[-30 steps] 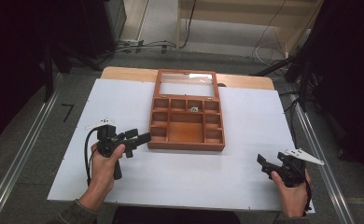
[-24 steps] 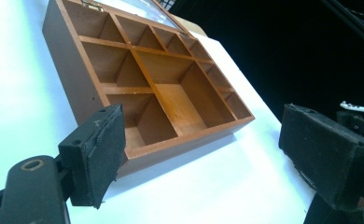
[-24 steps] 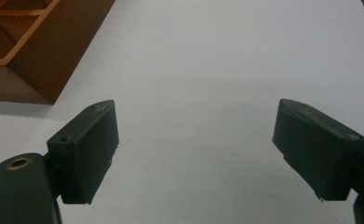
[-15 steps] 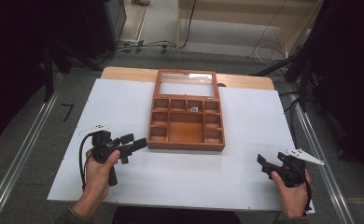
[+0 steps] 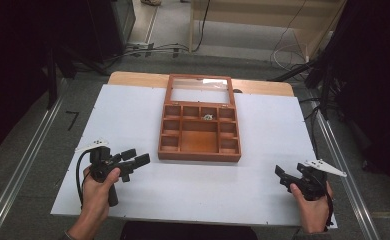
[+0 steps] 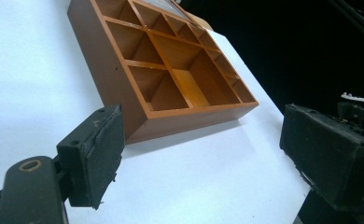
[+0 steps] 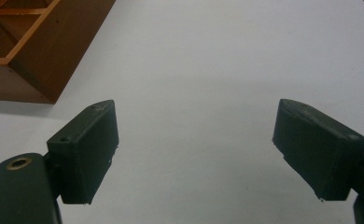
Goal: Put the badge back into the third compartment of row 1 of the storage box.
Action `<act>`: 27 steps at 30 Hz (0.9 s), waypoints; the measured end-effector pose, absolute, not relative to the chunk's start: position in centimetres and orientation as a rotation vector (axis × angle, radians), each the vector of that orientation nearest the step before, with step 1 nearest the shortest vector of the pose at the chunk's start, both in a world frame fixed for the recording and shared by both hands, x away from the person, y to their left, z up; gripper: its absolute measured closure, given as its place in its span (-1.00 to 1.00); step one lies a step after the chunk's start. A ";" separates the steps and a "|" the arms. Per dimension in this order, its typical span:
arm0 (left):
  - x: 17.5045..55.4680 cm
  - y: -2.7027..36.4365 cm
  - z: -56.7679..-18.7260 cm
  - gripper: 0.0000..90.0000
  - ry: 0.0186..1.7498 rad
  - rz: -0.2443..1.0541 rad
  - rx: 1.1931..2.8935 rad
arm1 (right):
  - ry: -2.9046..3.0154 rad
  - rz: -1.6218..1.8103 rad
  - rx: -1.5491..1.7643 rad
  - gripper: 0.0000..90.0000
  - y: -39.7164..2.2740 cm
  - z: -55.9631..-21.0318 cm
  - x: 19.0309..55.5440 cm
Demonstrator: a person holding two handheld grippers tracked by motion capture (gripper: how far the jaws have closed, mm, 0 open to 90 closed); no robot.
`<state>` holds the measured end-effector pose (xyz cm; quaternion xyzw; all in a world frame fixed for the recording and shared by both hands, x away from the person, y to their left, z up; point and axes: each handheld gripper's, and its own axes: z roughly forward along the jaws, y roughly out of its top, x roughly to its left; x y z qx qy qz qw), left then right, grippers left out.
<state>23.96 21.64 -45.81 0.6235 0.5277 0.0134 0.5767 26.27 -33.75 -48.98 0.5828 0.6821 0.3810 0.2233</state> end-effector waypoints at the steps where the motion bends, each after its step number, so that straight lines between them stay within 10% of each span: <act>1: 23.9 21.7 -45.8 -0.68 1.235 0.033 1.461 | 1.883 1.052 1.609 -0.71 -33.7 -49.0 26.3; 27: 22.4 23.7 -46.5 -0.68 1.275 0.052 1.434 | 1.880 1.052 1.615 -0.71 -33.7 -48.9 26.2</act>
